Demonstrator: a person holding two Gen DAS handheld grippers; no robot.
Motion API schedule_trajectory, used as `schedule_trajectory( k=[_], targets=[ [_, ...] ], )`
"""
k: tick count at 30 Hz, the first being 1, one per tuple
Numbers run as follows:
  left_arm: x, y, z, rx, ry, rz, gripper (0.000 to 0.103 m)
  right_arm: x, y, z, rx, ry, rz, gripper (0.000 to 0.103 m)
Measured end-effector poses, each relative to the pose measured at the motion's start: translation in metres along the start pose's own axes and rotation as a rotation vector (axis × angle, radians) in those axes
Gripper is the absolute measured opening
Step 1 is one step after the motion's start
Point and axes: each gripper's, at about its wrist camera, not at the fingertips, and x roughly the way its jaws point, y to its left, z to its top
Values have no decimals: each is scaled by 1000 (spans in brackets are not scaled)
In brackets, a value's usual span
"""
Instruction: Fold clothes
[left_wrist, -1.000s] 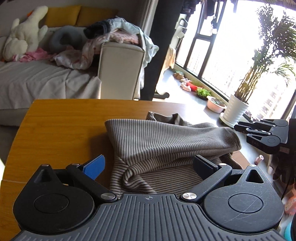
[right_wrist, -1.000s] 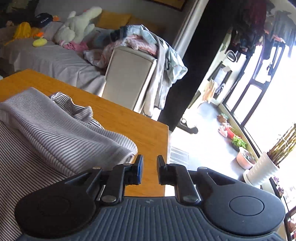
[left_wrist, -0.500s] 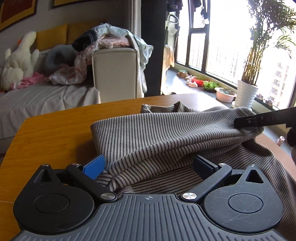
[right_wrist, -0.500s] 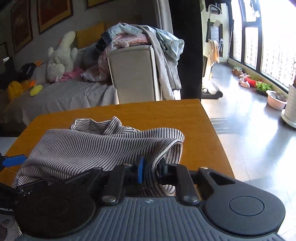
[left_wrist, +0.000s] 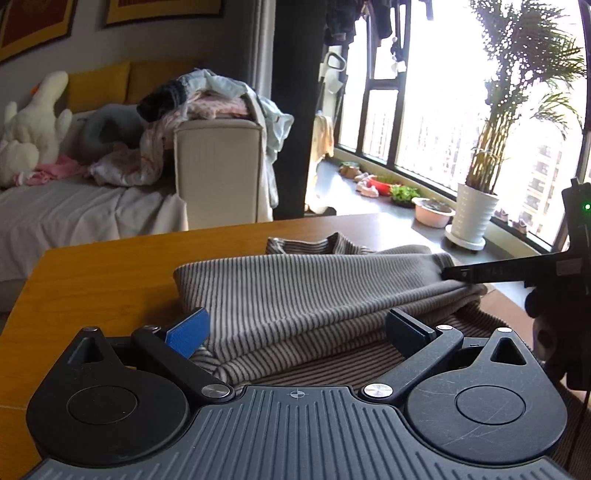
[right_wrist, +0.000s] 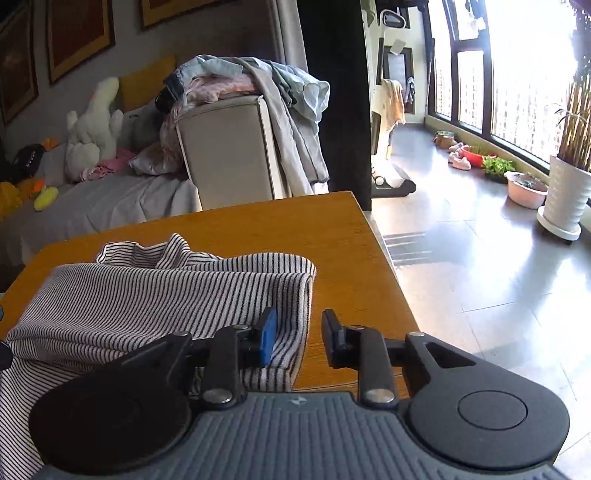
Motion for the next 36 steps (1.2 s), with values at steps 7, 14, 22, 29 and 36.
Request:
schedule_trajectory(
  k=[7,14,22,29,36],
  targets=[
    [34,-5,-9,-1,81,11,103,-37,23,0,-16,-103,95,30],
    [39,-5,-14,8,101,50,103,8,37,-9,-48,-15,132,31],
    [48,8,-8,-60,107,115,103,43,50,10,-138,-11,155,32],
    [46,10,-8,-84,106,156,103,38,45,10,-121,-21,164,35],
    [45,15,-8,-125,114,195,103,30,40,2,-134,15,68,60]
  ],
)
